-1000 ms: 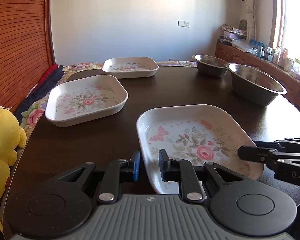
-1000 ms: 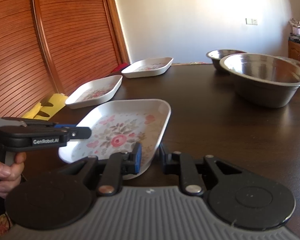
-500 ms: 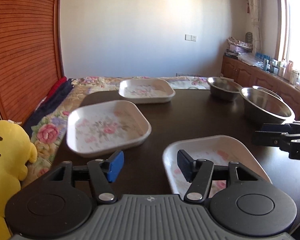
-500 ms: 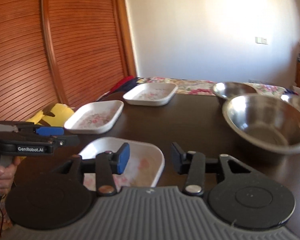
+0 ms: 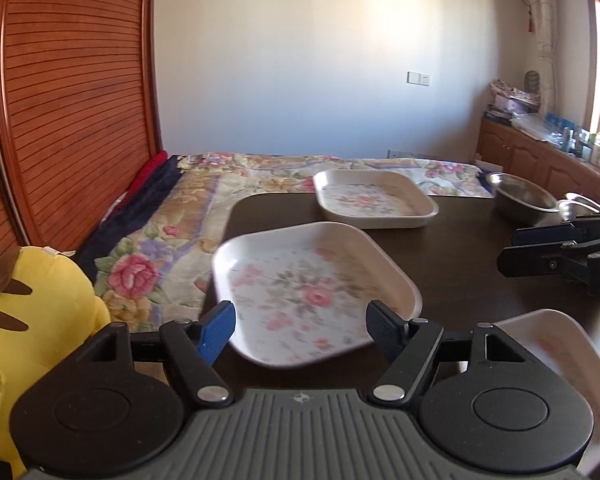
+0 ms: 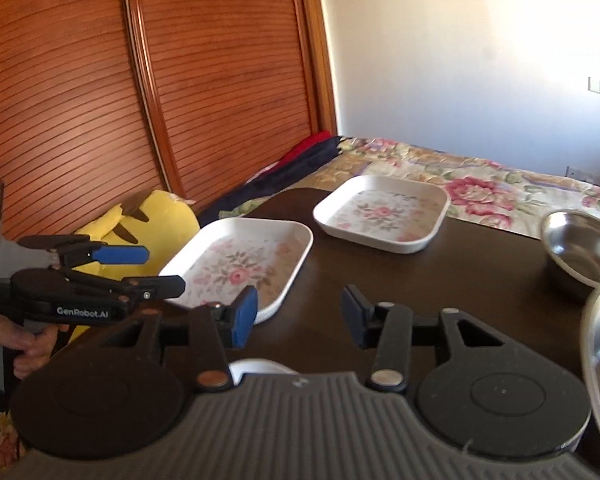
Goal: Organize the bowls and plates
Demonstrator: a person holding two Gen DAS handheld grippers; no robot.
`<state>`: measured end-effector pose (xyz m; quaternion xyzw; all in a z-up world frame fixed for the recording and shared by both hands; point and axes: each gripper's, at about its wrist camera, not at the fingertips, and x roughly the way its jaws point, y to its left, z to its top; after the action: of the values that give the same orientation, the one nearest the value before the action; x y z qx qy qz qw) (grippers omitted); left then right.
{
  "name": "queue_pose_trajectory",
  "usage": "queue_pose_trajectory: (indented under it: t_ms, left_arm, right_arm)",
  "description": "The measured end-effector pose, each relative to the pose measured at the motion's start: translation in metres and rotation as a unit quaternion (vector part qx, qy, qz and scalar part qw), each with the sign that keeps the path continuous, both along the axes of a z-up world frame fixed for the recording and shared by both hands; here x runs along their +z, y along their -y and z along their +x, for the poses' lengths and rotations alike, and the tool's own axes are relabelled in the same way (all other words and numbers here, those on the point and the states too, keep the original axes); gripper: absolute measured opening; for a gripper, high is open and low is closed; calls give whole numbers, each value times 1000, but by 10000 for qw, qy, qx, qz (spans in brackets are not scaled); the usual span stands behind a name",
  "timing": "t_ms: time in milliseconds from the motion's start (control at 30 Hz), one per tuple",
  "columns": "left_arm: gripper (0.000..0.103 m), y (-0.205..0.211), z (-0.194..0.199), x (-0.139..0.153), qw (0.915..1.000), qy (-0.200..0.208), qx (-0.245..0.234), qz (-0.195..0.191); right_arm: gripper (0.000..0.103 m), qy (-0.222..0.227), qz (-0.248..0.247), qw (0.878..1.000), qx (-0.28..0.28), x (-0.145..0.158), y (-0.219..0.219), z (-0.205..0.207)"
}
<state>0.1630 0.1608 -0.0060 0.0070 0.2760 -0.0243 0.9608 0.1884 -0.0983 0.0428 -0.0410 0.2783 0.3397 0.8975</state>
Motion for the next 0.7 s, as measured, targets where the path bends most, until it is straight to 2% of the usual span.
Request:
queue_pose_trajectory:
  t_ms: [200, 433, 533, 700]
  left_arm:
    - [74, -21, 19, -6, 9999, -32, 129, -53]
    - [54, -32, 39, -14, 9996, -135, 215, -113]
    - [49, -35, 45, -17, 9995, -161, 230, -145]
    - [41, -40, 50, -23, 9991, -222, 281, -207]
  right_arm:
    - [48, -203, -157, 9995, 159, -2, -20, 24]
    - [46, -470, -326, 9978, 323, -8, -41, 52]
    - [40, -638, -370, 9966, 372, -13, -48, 61]
    - [37, -758, -486, 9952, 393, -22, -56, 68]
